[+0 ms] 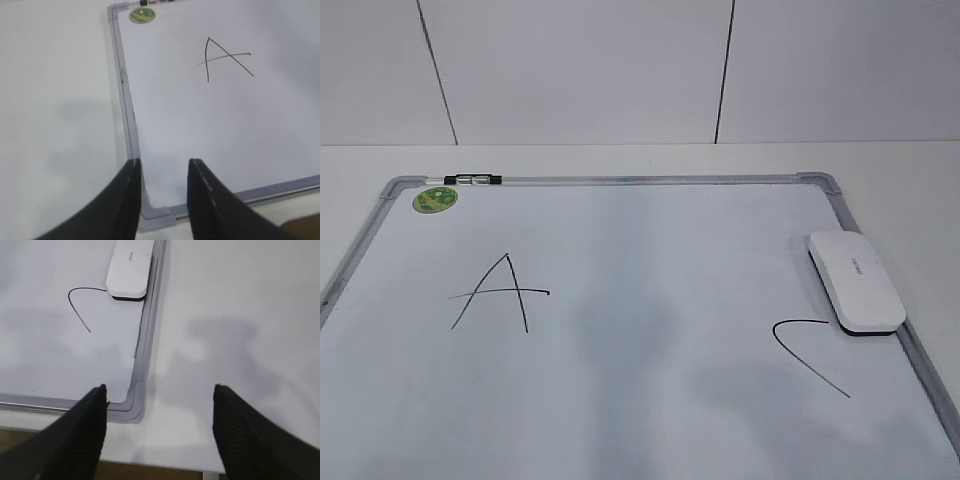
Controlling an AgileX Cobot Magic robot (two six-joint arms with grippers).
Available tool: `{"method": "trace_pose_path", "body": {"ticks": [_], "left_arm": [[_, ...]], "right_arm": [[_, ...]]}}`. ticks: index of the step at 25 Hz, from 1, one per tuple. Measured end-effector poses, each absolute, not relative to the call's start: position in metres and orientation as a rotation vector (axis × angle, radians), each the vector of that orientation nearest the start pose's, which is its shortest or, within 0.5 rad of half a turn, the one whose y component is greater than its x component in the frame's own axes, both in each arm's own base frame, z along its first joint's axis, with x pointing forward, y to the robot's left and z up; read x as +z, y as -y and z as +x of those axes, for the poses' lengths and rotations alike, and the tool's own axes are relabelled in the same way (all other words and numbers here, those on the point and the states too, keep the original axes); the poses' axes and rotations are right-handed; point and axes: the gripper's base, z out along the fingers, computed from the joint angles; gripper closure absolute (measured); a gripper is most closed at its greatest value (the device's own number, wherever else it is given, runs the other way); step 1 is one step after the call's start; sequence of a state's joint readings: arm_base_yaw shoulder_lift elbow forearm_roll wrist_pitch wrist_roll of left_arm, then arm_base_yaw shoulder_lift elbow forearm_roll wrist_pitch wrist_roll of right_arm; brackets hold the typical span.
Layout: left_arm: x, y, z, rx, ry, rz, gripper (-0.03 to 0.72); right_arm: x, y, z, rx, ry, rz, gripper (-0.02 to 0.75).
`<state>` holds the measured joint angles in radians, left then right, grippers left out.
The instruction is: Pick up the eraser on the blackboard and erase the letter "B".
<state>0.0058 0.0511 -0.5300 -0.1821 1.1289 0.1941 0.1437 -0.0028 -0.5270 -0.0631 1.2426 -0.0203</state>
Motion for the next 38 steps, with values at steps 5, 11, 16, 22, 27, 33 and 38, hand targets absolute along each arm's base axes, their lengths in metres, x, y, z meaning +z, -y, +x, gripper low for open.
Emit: {"method": "trace_pose_path", "body": {"ticks": [5, 11, 16, 22, 27, 33, 38], "left_arm": [[0.2818, 0.0149, -0.0044, -0.1, -2.101, 0.216, 0.445], [0.2818, 0.0131, -0.0042, -0.076, -2.099, 0.218, 0.445], [0.2818, 0.0127, -0.0045, -0.09, -2.095, 0.25, 0.445], [0.2817, 0.0125, -0.0097, -0.087, -2.062, 0.251, 0.445], [0.2812, 0.0123, -0.0097, -0.085, -2.061, 0.251, 0.445], [0.2811, 0.0122, -0.0096, -0.083, -2.061, 0.25, 0.445], [0.2811, 0.0122, -0.0096, -0.083, -2.061, 0.25, 0.445]], "right_arm": [[0.2675, 0.0073, -0.0097, -0.014, -2.154, -0.169, 0.204], [0.266, 0.007, -0.0077, -0.013, -2.146, -0.169, 0.206], [0.266, 0.007, -0.0077, -0.013, -2.146, -0.169, 0.206], [0.2663, 0.0086, -0.0077, -0.059, -2.145, -0.138, 0.206], [0.2663, 0.0083, -0.008, -0.081, -2.148, -0.097, 0.206], [0.2663, 0.0083, -0.008, -0.08, -2.148, -0.089, 0.207], [0.2665, 0.008, -0.0079, -0.074, -2.146, -0.087, 0.207]]}}
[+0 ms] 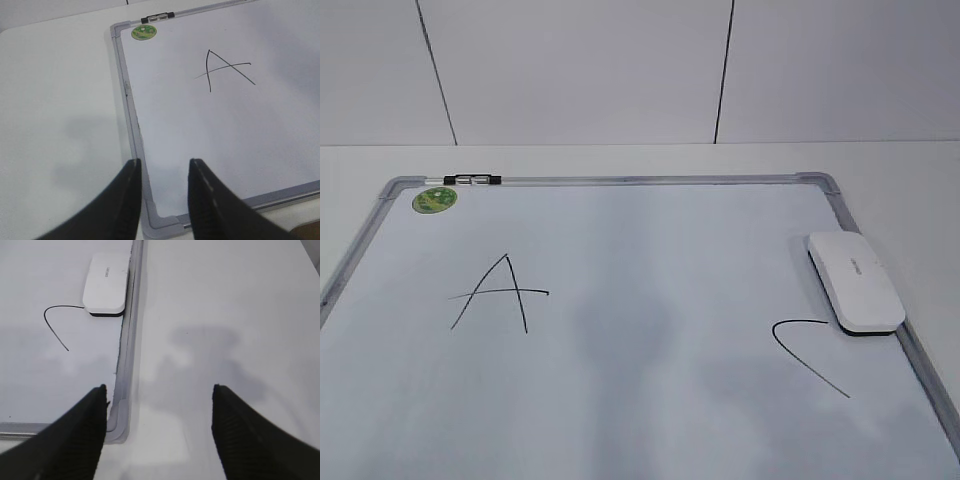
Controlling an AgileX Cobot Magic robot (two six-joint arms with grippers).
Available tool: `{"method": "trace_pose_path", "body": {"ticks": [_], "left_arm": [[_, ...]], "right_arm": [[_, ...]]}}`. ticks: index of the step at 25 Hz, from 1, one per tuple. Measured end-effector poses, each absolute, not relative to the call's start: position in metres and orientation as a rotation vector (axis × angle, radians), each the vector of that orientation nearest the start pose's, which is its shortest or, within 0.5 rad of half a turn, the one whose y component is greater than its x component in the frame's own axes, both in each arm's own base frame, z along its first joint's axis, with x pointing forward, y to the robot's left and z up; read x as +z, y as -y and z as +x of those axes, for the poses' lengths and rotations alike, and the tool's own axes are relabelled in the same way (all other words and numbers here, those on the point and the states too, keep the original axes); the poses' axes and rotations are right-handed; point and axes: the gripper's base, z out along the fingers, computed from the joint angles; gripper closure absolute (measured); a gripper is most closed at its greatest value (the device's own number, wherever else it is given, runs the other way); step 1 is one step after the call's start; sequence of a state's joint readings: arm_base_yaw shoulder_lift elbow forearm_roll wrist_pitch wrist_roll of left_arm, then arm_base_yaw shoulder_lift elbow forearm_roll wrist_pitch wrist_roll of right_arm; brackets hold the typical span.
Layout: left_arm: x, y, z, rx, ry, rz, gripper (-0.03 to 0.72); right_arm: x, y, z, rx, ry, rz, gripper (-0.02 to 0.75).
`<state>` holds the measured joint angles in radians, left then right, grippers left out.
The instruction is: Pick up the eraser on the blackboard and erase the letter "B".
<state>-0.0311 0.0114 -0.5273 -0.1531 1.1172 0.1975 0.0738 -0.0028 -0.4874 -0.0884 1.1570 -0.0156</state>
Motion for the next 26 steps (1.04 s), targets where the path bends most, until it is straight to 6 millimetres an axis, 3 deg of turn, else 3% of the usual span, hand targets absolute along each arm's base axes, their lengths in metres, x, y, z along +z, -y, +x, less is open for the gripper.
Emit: {"method": "trace_pose_path", "body": {"ticks": [26], "left_arm": [[0.2812, 0.0125, -0.0097, -0.087, -2.06, 0.251, 0.445]], "right_arm": [[0.2665, 0.0076, -0.0079, -0.068, -2.146, -0.085, 0.207]]}}
